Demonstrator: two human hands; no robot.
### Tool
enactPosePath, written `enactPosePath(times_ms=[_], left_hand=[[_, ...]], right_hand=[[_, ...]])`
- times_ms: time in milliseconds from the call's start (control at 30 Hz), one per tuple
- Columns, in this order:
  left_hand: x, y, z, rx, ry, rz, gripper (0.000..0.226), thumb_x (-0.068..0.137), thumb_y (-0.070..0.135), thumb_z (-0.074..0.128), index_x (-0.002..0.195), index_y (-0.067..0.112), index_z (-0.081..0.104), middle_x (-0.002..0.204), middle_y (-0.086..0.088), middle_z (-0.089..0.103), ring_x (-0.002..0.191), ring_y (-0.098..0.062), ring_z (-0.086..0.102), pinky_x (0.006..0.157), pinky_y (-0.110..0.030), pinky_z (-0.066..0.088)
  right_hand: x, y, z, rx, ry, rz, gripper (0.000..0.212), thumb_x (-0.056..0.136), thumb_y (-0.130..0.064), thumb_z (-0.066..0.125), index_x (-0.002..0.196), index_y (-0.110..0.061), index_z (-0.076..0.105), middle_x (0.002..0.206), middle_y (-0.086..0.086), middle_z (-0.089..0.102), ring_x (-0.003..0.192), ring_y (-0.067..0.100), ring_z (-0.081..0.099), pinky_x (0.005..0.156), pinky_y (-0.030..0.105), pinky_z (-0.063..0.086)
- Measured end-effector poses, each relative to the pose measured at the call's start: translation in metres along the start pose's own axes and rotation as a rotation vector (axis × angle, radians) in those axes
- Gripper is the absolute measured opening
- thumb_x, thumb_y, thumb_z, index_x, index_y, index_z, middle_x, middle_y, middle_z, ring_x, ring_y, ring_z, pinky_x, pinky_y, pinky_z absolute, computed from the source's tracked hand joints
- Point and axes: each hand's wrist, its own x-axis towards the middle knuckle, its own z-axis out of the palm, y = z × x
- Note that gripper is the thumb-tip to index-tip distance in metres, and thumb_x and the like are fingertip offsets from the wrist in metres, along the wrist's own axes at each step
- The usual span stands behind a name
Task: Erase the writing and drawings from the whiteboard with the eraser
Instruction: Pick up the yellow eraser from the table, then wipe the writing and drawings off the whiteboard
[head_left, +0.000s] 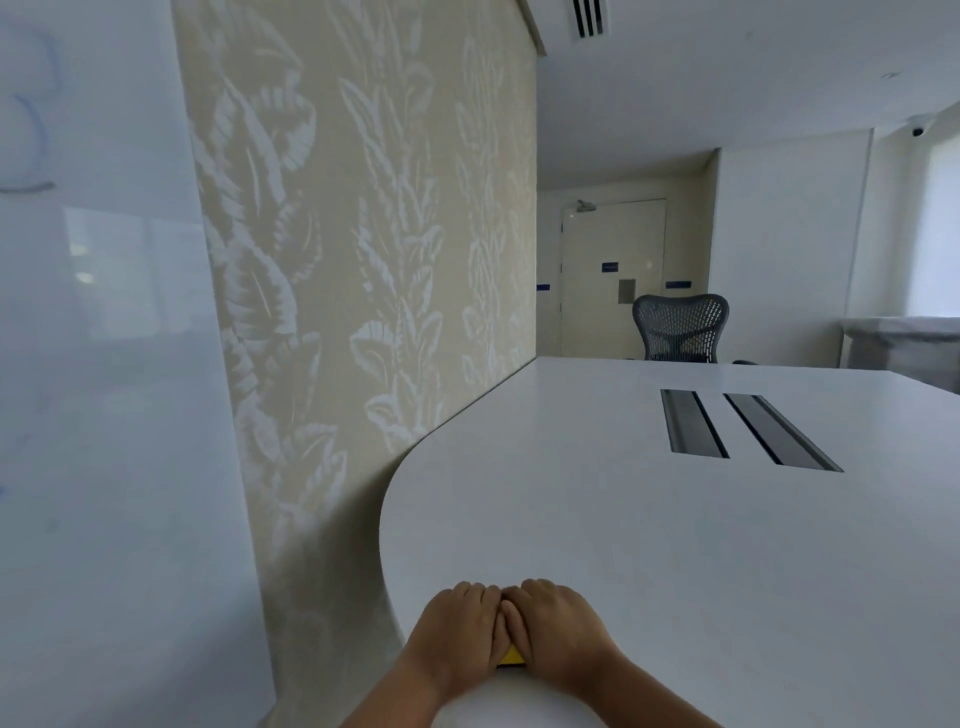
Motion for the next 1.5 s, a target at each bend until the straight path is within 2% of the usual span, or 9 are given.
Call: enactPosePath(times_ms=[67, 133, 267, 467, 667, 1067, 1267, 1400, 1500], left_hand=[[-0.002, -0.009, -0.015, 0.033, 0.024, 0.01, 0.05, 0.086, 0.036, 0.016, 0.09, 0.012, 0.059, 0.082, -0.002, 0.062, 0.072, -0.017, 0.055, 0.062, -0.026, 0.036], [-0.013, -0.02, -0.035, 0.052, 0.036, -0.019, 0.035, 0.085, 0.03, 0.03, 0.077, 0.014, 0.06, 0.068, 0.001, 0.061, 0.06, -0.015, 0.055, 0.053, -0.026, 0.041], [-0.044, -0.049, -0.066, 0.173, 0.048, -0.006, 0.027, 0.079, 0.03, 0.038, 0.066, 0.021, 0.06, 0.059, 0.009, 0.058, 0.052, -0.007, 0.05, 0.047, -0.02, 0.044], [-0.109, -0.093, -0.123, 0.369, 0.066, -0.139, 0.027, 0.079, 0.032, 0.038, 0.07, 0.022, 0.063, 0.062, 0.01, 0.06, 0.053, -0.006, 0.05, 0.047, -0.018, 0.039], [-0.175, -0.118, -0.194, 0.567, 0.114, -0.297, 0.024, 0.08, 0.027, 0.039, 0.073, 0.015, 0.058, 0.065, 0.003, 0.055, 0.055, -0.013, 0.045, 0.047, -0.025, 0.039], [-0.309, -0.119, -0.343, 1.108, 0.12, -0.362, 0.031, 0.077, 0.027, 0.04, 0.087, 0.004, 0.059, 0.073, -0.008, 0.062, 0.061, -0.022, 0.052, 0.056, -0.032, 0.04], [-0.357, -0.116, -0.379, 1.3, 0.122, -0.428, 0.021, 0.078, 0.028, 0.043, 0.088, 0.01, 0.047, 0.069, -0.004, 0.056, 0.06, -0.021, 0.047, 0.061, -0.031, 0.029], [-0.401, -0.122, -0.363, 1.367, 0.091, -0.509, 0.015, 0.082, 0.02, 0.043, 0.09, 0.009, 0.049, 0.07, -0.004, 0.058, 0.059, -0.021, 0.046, 0.061, -0.032, 0.028], [-0.415, -0.13, -0.347, 1.346, 0.203, -0.632, 0.018, 0.079, 0.019, 0.042, 0.092, 0.009, 0.049, 0.073, -0.007, 0.061, 0.064, -0.024, 0.043, 0.063, -0.033, 0.03]], right_hand=[[0.01, -0.01, 0.0, -0.008, 0.052, -0.022, 0.025, 0.085, -0.026, 0.046, 0.064, -0.024, 0.059, 0.053, -0.009, 0.057, 0.045, 0.008, 0.051, 0.041, 0.018, 0.039], [0.023, -0.026, 0.004, 0.077, 0.059, -0.058, 0.02, 0.086, -0.022, 0.052, 0.067, -0.018, 0.059, 0.059, -0.003, 0.06, 0.05, 0.013, 0.053, 0.045, 0.021, 0.042], [0.05, -0.062, 0.016, 0.171, 0.096, -0.14, 0.034, 0.095, -0.032, 0.031, 0.089, -0.012, 0.058, 0.084, 0.007, 0.062, 0.073, 0.023, 0.056, 0.064, 0.033, 0.042], [0.101, -0.141, 0.022, 0.267, 0.147, -0.384, 0.044, 0.092, -0.04, 0.024, 0.089, -0.014, 0.059, 0.084, 0.005, 0.063, 0.072, 0.021, 0.055, 0.065, 0.035, 0.046], [0.14, -0.233, 0.005, 0.36, 0.271, -0.582, 0.028, 0.087, -0.033, 0.038, 0.074, -0.016, 0.057, 0.064, -0.001, 0.057, 0.054, 0.015, 0.049, 0.049, 0.026, 0.043], [0.162, -0.422, -0.043, 0.558, 0.612, -0.855, 0.026, 0.078, -0.03, 0.043, 0.077, -0.009, 0.058, 0.066, 0.007, 0.053, 0.057, 0.023, 0.046, 0.051, 0.03, 0.039], [0.169, -0.486, -0.052, 0.507, 0.804, -0.941, 0.021, 0.079, -0.03, 0.046, 0.081, -0.011, 0.055, 0.068, 0.008, 0.053, 0.06, 0.026, 0.046, 0.059, 0.035, 0.031], [0.172, -0.519, -0.046, 0.48, 0.85, -0.861, 0.018, 0.076, -0.023, 0.046, 0.089, -0.014, 0.054, 0.072, 0.008, 0.06, 0.061, 0.026, 0.048, 0.06, 0.036, 0.027], [0.169, -0.53, -0.036, 0.548, 0.86, -0.819, 0.018, 0.076, -0.02, 0.043, 0.092, -0.017, 0.05, 0.078, 0.007, 0.063, 0.069, 0.024, 0.04, 0.063, 0.035, 0.026]])
